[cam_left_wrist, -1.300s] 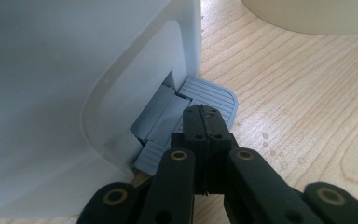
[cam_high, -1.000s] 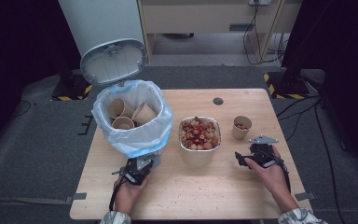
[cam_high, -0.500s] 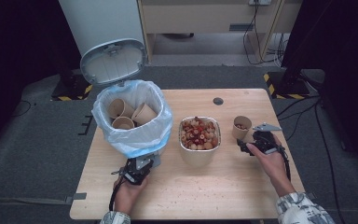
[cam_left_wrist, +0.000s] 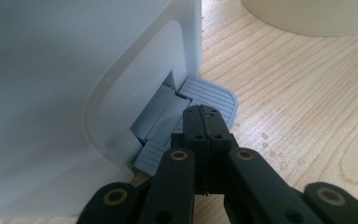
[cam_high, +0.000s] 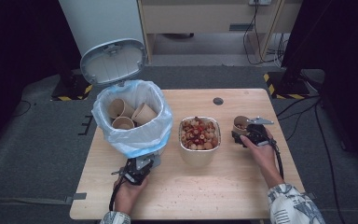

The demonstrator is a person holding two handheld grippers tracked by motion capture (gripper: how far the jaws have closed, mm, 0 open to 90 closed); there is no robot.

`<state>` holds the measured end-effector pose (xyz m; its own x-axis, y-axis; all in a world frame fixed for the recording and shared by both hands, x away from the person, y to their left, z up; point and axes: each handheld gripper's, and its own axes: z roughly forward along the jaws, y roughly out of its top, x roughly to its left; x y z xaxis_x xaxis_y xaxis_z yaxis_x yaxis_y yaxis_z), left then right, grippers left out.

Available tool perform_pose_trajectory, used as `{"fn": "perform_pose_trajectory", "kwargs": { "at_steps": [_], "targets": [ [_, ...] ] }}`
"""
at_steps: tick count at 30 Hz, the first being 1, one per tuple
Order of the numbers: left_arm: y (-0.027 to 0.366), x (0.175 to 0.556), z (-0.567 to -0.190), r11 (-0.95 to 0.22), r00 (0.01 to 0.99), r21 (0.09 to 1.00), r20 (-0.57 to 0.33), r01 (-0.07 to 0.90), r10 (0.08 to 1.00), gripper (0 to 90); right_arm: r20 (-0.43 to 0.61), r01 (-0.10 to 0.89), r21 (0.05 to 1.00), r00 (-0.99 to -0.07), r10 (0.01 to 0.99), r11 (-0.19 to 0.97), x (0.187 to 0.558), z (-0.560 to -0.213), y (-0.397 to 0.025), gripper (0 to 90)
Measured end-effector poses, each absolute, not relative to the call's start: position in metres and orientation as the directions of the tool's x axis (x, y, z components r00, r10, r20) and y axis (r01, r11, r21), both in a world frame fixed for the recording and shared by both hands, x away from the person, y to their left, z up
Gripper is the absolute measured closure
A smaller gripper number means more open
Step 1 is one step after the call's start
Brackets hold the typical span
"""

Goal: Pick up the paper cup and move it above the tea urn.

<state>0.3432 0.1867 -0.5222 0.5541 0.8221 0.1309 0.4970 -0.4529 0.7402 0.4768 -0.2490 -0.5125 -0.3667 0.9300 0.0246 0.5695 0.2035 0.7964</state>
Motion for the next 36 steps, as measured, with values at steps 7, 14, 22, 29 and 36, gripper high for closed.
{"fn": "perform_pose_trajectory", "kwargs": {
  "at_steps": [7, 14, 22, 29, 36],
  "targets": [
    [0.187, 0.343, -0.522, -0.453, 0.554, 0.740, 0.132, 0.497, 0.822, 89.8, 0.027, 0.570, 0.798, -0.355, 0.934, 0.194, 0.489, -0.521, -0.246, 24.1],
    [0.187, 0.343, -0.522, -0.450, 0.555, 0.742, 0.127, 0.497, 0.822, 89.9, 0.034, 0.538, 0.814, -0.420, 0.907, 0.219, 0.485, -0.513, -0.250, 29.9],
    [0.188, 0.343, -0.522, -0.444, 0.554, 0.744, 0.120, 0.499, 0.824, 89.8, -0.017, 0.486, 0.825, -0.488, 0.872, 0.288, 0.476, -0.491, -0.255, 30.9],
    [0.188, 0.344, -0.522, -0.444, 0.555, 0.744, 0.119, 0.499, 0.823, 89.9, -0.081, 0.454, 0.813, -0.533, 0.842, 0.365, 0.472, -0.473, -0.258, 31.0],
    [0.187, 0.344, -0.522, -0.450, 0.556, 0.740, 0.124, 0.501, 0.822, 89.9, -0.108, 0.417, 0.823, -0.552, 0.827, 0.385, 0.469, -0.446, -0.262, 31.3]
  ]
}}
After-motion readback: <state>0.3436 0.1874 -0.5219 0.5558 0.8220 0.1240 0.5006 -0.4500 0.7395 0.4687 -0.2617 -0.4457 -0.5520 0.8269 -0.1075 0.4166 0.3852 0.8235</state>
